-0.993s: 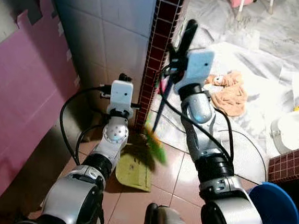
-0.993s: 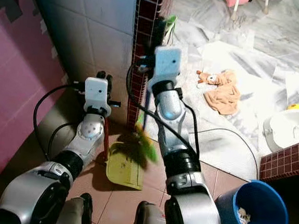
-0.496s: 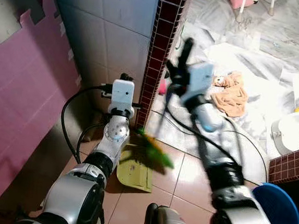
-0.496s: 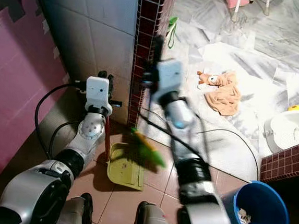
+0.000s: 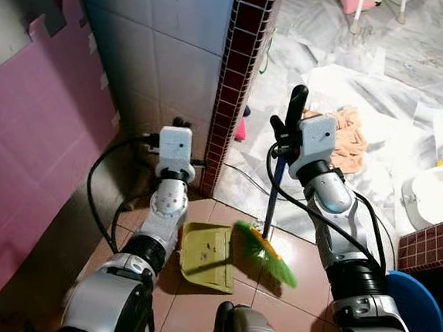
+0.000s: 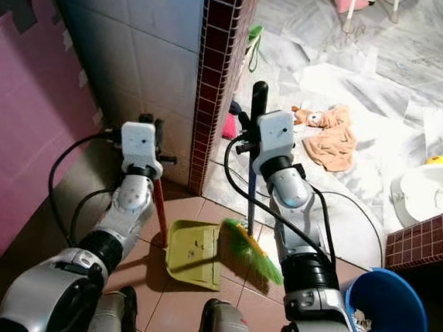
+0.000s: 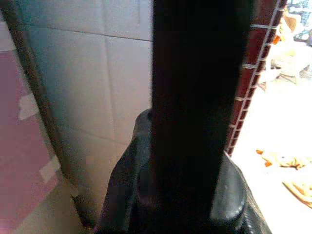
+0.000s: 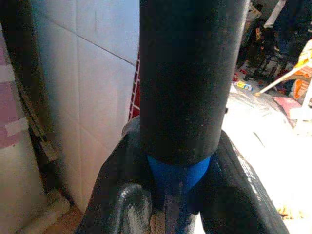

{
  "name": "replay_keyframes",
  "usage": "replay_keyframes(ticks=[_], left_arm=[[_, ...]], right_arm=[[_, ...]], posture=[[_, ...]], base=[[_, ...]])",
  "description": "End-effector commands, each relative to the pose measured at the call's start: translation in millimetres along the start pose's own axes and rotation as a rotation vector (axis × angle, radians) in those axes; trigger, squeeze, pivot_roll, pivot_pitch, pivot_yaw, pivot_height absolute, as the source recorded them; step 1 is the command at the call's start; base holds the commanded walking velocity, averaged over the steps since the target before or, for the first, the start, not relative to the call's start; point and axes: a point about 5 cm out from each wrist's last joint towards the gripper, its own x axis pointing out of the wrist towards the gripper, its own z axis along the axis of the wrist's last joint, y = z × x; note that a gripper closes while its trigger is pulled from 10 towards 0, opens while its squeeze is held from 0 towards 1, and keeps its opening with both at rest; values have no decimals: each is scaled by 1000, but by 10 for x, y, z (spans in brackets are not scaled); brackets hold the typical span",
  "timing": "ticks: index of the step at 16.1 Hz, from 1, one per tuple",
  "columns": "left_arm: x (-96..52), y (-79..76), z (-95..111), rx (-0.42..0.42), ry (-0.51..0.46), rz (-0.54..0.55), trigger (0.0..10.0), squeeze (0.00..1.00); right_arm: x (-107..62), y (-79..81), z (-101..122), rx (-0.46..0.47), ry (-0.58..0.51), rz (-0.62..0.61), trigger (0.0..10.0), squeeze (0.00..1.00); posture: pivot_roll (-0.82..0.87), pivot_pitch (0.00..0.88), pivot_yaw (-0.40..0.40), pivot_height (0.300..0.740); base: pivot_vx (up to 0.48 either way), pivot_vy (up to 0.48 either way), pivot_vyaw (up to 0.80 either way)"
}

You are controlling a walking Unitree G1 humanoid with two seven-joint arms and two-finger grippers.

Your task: Sweep floor

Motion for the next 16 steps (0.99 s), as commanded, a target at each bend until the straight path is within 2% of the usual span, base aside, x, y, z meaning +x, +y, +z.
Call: replay_keyframes(ticks=[1,4,6,8,12,13,14,15,16], left_arm=[[-21,-6,-91,24,65,-14,10000,0],[61,38,-23,49,52,-31,10000,0],[90,103,-8,81,47,-19,10000,0],[116,179,10,95,41,-8,10000,0],[89,272,-28,123,42,-6,10000,0],[85,279,-35,125,45,-5,10000,0],[78,277,-44,127,47,-6,10000,0],[79,270,-42,128,47,-7,10000,0],[91,248,-30,130,47,-11,10000,0]], right_arm=[[-22,20,-9,64,20,19,10000,0],[37,33,156,162,34,116,10000,0],[64,16,284,157,21,178,10000,0],[104,-69,498,77,-55,224,10000,0],[231,-424,884,36,-195,119,10000,0],[244,-464,924,26,-212,101,10000,0],[272,-565,1014,-40,-252,52,10000,0],[281,-597,1032,-55,-258,38,10000,0],[295,-698,1061,-97,-272,-40,10000,0]], posture=[[-203,198,-57,740],[-207,177,-39,740],[-201,161,-28,740],[-185,144,-24,740],[-155,120,-22,740],[-154,119,-22,740],[-152,109,-25,740],[-151,107,-27,740],[-155,105,-30,740]], base=[[0,0,0],[0,0,0],[0,0,0],[0,0,0],[0,0,0],[0,0,0],[0,0,0],[0,0,0],[0,0,0]])
